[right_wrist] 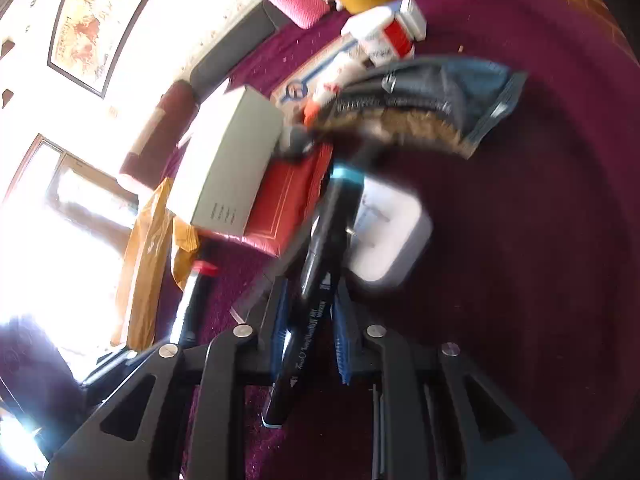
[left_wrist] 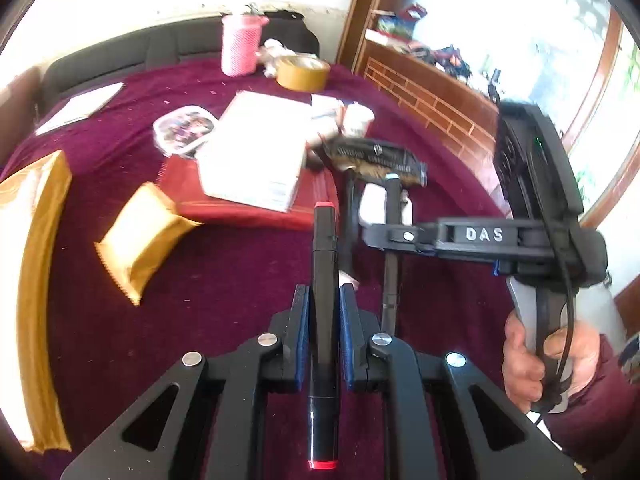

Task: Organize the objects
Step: 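Place both black markers into the tray and open both grippers, then grasp the yellow padded envelope with the left gripper while the right gripper grasps the white medicine box, then lower envelope and box into the tray and open both grippers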

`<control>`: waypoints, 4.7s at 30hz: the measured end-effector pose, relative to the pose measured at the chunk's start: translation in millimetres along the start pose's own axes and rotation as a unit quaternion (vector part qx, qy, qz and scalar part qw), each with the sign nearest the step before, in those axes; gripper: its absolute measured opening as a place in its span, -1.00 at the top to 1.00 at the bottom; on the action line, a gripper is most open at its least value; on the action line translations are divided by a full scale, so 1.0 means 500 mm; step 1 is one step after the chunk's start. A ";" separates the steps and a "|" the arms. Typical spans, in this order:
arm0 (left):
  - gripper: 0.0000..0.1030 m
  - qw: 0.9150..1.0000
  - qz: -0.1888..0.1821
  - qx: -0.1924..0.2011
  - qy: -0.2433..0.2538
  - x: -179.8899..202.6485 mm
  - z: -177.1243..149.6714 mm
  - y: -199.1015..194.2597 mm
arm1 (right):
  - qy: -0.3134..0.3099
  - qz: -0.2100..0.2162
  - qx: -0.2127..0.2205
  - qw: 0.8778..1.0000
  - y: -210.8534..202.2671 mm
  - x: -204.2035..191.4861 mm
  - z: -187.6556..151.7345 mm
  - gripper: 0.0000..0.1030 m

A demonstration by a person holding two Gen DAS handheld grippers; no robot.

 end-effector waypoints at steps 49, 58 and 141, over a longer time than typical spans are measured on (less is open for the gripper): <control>0.77 0.960 0.170 0.060 -0.214 -0.788 0.070 -0.072 | -0.211 0.013 -0.164 0.963 0.632 -0.685 -0.039 0.74; 0.19 0.950 0.196 0.085 -0.227 -0.795 0.075 -0.119 | -0.191 0.009 -0.126 0.973 0.579 -0.678 0.012 0.60; 0.25 0.972 0.150 0.112 -0.144 -0.577 -0.014 -0.287 | -0.103 -0.186 0.041 0.976 0.188 -0.235 0.109 -0.39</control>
Point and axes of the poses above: each gripper's, at about its wrist camera, not at the fingertips, and y roughly the way its jaws point, x to its right, z to its top, the point moved 4 cm from there along y, roughly the way its jaws point, and after that the axes turned 11 degrees about x, right-handed, at the moved point
